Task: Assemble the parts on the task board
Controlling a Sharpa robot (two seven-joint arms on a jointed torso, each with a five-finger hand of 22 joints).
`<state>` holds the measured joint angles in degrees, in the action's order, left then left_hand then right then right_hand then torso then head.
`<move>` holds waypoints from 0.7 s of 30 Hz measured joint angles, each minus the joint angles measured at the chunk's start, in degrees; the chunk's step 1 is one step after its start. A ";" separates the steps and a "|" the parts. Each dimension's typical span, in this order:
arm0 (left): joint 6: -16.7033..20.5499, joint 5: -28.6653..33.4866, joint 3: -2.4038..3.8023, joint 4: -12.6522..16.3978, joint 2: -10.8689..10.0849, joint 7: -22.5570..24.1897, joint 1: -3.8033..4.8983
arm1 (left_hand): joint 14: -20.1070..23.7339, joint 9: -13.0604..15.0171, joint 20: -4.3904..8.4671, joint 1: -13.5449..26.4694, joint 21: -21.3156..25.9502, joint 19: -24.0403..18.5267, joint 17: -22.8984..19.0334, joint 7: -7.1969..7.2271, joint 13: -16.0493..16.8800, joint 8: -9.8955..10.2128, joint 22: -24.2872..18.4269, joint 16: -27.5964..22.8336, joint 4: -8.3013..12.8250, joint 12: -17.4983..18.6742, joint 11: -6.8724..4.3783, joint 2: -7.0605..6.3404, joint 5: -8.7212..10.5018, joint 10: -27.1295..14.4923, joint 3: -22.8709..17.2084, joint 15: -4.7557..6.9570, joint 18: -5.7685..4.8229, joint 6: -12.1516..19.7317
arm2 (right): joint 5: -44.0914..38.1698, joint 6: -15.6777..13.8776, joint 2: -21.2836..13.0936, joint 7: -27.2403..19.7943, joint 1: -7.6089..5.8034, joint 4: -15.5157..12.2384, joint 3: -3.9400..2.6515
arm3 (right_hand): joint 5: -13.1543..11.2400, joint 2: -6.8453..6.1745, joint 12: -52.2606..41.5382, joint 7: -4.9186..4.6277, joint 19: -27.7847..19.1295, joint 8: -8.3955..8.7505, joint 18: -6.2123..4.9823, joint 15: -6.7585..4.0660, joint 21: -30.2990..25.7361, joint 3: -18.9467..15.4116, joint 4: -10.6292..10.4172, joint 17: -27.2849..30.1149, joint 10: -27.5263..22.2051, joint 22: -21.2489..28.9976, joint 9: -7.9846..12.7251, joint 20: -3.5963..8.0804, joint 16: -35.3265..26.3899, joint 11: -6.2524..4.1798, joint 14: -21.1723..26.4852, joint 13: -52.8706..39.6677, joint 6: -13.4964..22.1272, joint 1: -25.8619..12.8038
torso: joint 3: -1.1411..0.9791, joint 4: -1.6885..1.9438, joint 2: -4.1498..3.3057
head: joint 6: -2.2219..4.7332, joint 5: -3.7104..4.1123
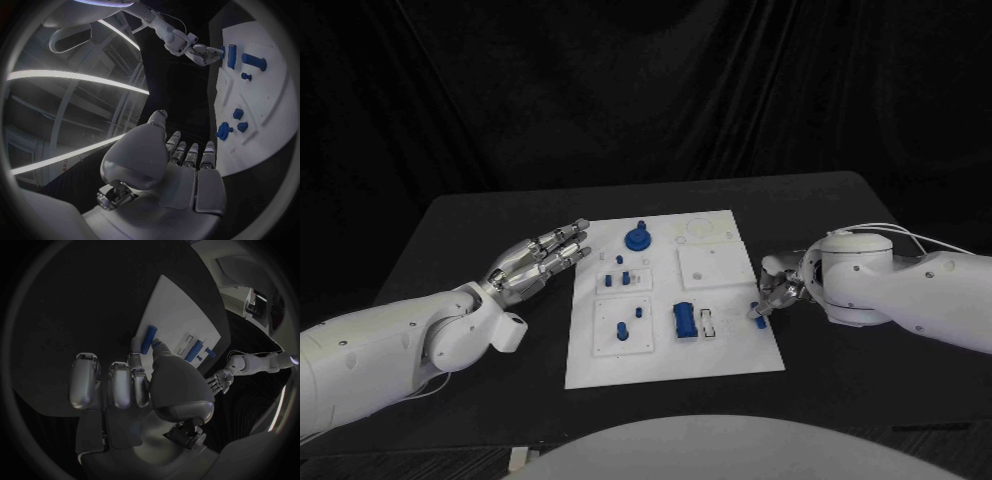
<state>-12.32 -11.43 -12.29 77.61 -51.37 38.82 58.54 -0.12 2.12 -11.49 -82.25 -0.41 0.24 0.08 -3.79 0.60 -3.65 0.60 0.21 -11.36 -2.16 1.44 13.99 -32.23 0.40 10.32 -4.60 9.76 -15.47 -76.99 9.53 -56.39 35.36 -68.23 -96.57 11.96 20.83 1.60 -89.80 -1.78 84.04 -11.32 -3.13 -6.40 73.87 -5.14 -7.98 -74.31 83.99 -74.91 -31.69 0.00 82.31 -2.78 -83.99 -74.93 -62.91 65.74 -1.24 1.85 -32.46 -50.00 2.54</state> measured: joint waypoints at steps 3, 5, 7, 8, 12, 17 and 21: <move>-0.01 0.00 0.00 0.01 0.02 0.00 0.00 | 0.00 0.00 0.00 0.00 0.00 0.00 0.00 0.00 0.00 0.00 0.00 0.00 0.00 0.00 0.00 0.00 0.00 0.00 0.00 0.00 0.00 0.00 | -0.08 -0.08 0.16 0.00 0.26 0.20 -0.01 | 3.78 -0.07 0.00 -0.05 0.00 1.04 0.00 0.00 0.00 1.51 1.83 0.11 0.00 0.00 1.17 0.00 0.00 0.00 0.00 0.00 0.05 2.49 | 0.00 0.00 0.00 | 0.00 -0.14; -0.03 0.00 0.00 0.02 0.03 0.00 0.00 | 0.00 0.00 0.00 0.00 0.00 0.00 0.01 0.00 0.00 0.00 0.00 0.00 0.00 0.00 0.00 0.00 0.00 0.00 0.00 0.00 0.00 0.00 | -0.09 -0.12 0.26 0.00 0.33 0.24 -0.09 | 4.47 -0.22 0.00 -0.06 0.00 1.61 0.00 0.00 0.00 2.36 2.68 0.11 0.00 0.00 1.72 0.00 -0.07 0.00 0.00 0.00 0.04 3.43 | 0.00 -0.03 0.00 | 0.00 -0.21; -0.04 0.00 0.00 0.02 0.04 0.00 0.00 | 0.00 0.00 0.00 0.00 0.00 0.00 0.01 0.00 0.00 0.00 0.00 0.00 0.00 0.00 0.00 0.00 0.00 0.00 0.00 0.00 0.00 0.00 | -0.10 -0.15 0.33 -0.01 0.38 0.29 -0.15 | 3.41 -0.39 0.00 -0.27 0.00 2.19 0.01 0.17 -0.35 3.38 3.70 0.17 0.17 0.00 2.35 0.00 -0.23 0.17 -0.16 0.00 0.06 4.12 | 0.00 -0.03 0.00 | 0.00 -0.26; -0.05 0.00 0.01 0.03 0.04 -0.01 0.00 | 0.00 0.00 0.00 0.00 0.00 0.00 0.01 0.00 0.00 0.00 0.00 0.00 0.00 0.00 0.00 0.00 0.00 0.00 0.00 0.00 0.00 0.00 | -0.10 -0.16 0.36 -0.01 0.39 0.30 -0.19 | 3.03 -0.55 0.00 -0.53 0.00 2.68 0.00 0.40 -0.40 4.23 4.55 0.18 -0.01 0.00 2.75 0.00 -0.23 0.41 0.05 0.00 0.28 4.89 | 0.01 -0.03 0.00 | 0.00 -0.26; -0.07 0.00 0.02 0.03 0.06 -0.02 0.00 | 0.00 -0.01 0.00 0.00 0.00 0.00 0.01 0.00 0.00 0.00 0.00 0.00 0.00 0.00 0.00 0.00 -0.23 0.00 0.00 0.00 0.00 0.00 | -0.09 -0.28 0.49 0.00 0.40 0.41 -0.27 | 4.81 -1.08 0.00 -1.02 0.00 3.63 0.00 0.65 0.06 6.65 6.92 -0.33 -0.09 0.00 4.09 -0.42 -0.19 0.73 0.01 0.01 0.40 6.00 | 0.01 -0.03 0.01 | 0.00 -0.27; -0.13 0.00 0.01 0.03 0.08 -0.05 0.00 | 0.00 -0.01 0.00 0.00 0.00 0.00 0.01 0.00 0.00 0.00 0.00 0.00 0.09 0.00 0.00 0.00 -0.23 0.00 -0.09 0.00 0.00 0.00 | -0.09 -0.44 0.64 0.21 0.41 0.45 -0.30 | 7.92 -1.98 0.00 -1.29 -0.14 3.96 0.00 0.86 3.17 8.11 7.43 -0.64 0.04 0.00 4.92 -0.56 0.89 0.89 0.02 0.01 0.27 7.04 | 0.01 -0.02 0.01 | 0.00 -0.30; -0.18 0.00 0.00 0.03 0.08 -0.08 0.00 | 0.00 -0.01 0.00 0.00 0.00 0.00 0.02 0.00 0.00 0.00 0.00 0.00 0.15 0.00 0.00 0.00 -0.23 0.00 -0.16 0.00 0.00 0.00 | -0.01 -1.00 0.56 0.40 0.46 0.22 -0.26 | 9.76 -2.48 0.00 -1.41 -0.05 2.38 0.00 1.01 3.77 9.09 6.45 -0.64 -0.05 0.00 4.77 -0.78 1.18 1.08 0.12 0.01 0.16 7.49 | 0.00 0.00 0.00 | 0.00 -0.47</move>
<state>-12.50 -11.43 -12.29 77.64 -51.29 38.74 58.54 -0.12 2.11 -11.49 -82.25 -0.41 0.24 0.10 -3.79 0.60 -3.64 0.60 0.21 -11.21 -2.16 1.44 13.99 -32.46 0.40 10.17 -4.60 9.76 -15.47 -77.00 8.53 -55.83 35.76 -67.76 -96.35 11.70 30.59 -0.88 -89.80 -3.18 84.00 -8.94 -3.14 -5.39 77.64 3.95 -1.53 -74.95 83.94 -74.90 -26.92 -0.79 83.49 -1.70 -83.87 -74.92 -62.75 73.24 -1.24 1.85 -32.46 -50.00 2.07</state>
